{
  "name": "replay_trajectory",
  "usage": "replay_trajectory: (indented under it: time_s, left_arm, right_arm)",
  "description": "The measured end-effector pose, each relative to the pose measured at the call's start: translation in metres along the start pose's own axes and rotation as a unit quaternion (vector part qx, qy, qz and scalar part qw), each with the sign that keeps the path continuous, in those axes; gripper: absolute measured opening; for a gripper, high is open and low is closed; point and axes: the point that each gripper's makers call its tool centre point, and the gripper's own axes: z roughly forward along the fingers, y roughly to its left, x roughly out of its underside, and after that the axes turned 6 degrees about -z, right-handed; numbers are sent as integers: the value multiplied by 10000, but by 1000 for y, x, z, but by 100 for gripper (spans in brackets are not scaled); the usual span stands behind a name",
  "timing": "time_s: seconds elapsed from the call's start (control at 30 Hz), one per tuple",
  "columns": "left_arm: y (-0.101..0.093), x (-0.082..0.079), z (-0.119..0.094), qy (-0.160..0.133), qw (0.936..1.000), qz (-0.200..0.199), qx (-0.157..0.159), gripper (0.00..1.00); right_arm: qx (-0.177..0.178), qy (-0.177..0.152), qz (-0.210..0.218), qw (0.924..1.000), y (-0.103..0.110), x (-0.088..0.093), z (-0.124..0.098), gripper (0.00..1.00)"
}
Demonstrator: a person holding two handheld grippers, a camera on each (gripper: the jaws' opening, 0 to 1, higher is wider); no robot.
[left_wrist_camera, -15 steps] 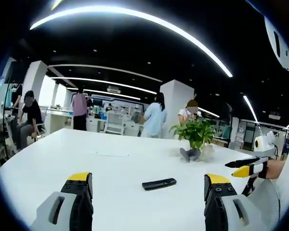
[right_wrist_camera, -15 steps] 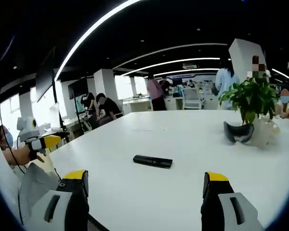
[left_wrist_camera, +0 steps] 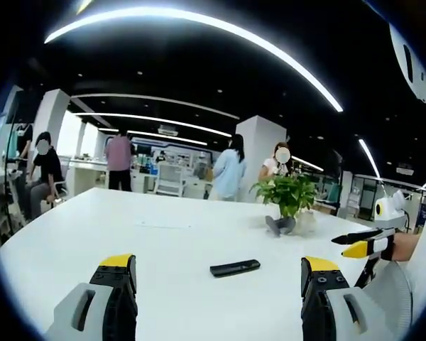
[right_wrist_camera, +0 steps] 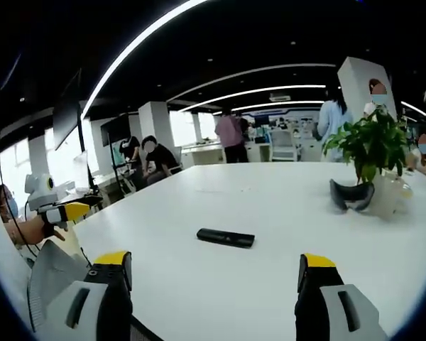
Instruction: Press the specified remote control buttons in sequence, fully releasing each button before pressing the next.
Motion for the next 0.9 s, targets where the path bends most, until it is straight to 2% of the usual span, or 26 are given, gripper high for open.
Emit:
replay_trajectory:
  time_s: [0.37, 0.9]
  left_arm:
    - [-2, -1, 4, 48, 9999, 60, 76, 100]
    - [-16, 5, 16, 236, 9994, 121, 221, 100]
  right_arm:
    - [43, -18, 20, 10000, -2, 0, -1, 97]
    - [133, 0, -20, 9999, -10, 1, -10, 97]
